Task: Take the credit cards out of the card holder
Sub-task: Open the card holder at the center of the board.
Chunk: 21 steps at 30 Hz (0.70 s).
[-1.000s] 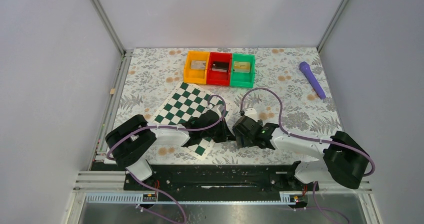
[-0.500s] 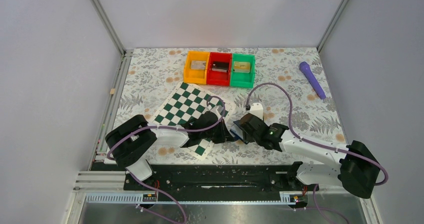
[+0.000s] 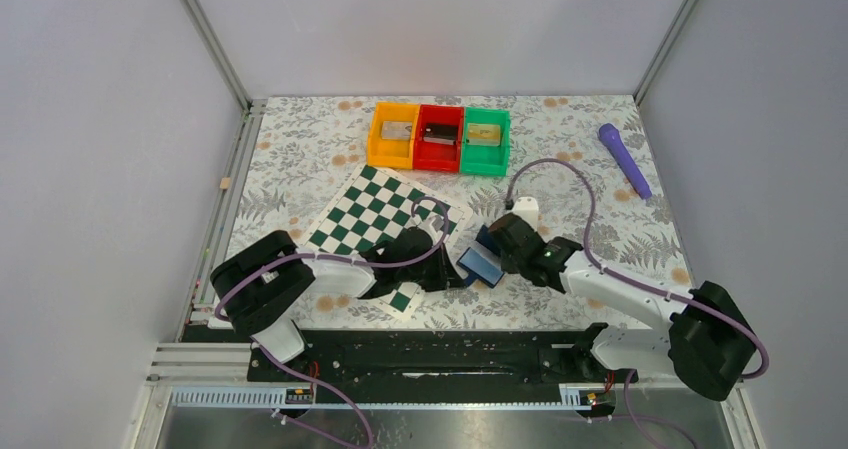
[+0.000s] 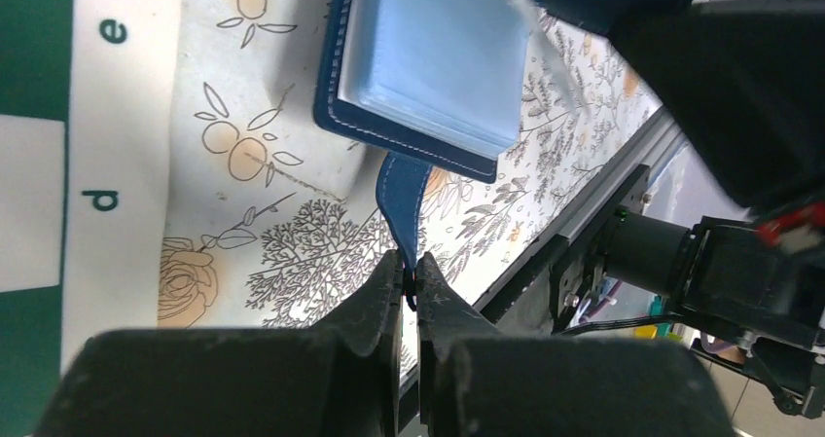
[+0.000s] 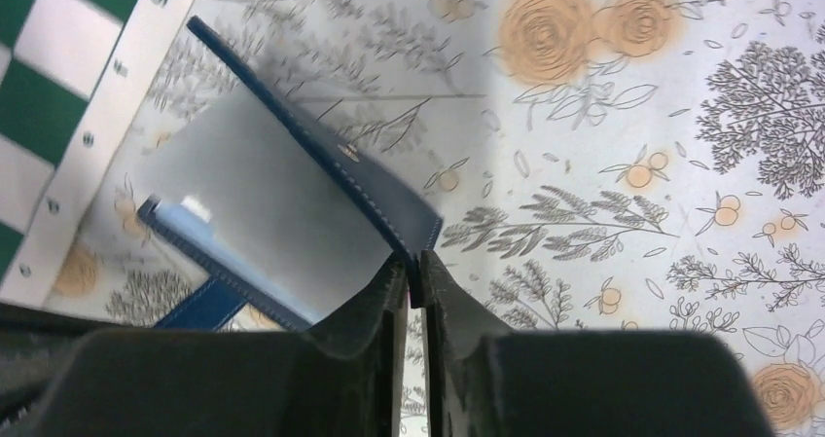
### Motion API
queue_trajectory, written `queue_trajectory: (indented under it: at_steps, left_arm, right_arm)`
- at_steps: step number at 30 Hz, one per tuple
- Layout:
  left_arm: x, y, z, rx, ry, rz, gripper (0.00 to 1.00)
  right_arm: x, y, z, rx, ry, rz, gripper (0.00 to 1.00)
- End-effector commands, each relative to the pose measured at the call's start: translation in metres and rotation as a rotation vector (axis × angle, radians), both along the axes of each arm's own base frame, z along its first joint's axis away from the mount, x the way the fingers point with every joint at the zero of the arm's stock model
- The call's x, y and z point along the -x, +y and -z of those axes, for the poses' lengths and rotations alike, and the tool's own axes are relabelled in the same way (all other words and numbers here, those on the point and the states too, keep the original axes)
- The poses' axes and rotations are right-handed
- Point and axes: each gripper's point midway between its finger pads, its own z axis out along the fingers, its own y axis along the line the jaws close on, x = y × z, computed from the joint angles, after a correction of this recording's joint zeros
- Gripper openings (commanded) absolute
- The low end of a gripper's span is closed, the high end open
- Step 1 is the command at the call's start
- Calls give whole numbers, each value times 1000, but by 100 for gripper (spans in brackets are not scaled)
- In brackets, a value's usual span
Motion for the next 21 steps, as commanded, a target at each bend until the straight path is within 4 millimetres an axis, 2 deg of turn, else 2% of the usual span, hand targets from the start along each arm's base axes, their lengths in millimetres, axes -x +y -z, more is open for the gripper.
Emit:
queue_trajectory:
  at_steps: [1, 8, 15, 17, 21]
  left_arm:
    - [1, 2, -8, 6, -42, 34, 0]
    - [-8, 10, -6, -93, -77, 36, 0]
    - [-10, 14, -13, -79, -88, 56, 0]
    - [-9, 12, -18, -71, -95, 73, 0]
    - [-9, 4, -28, -26, -103, 103, 0]
  right_arm:
    - [-8, -12, 0, -80, 11, 66, 10]
    - [19, -33, 26, -143, 149, 192, 1]
    - [39, -43, 24, -226, 186, 267, 0]
    - [40, -46, 27, -233, 183, 288, 1]
    - [42, -51, 35, -210, 214, 312, 11]
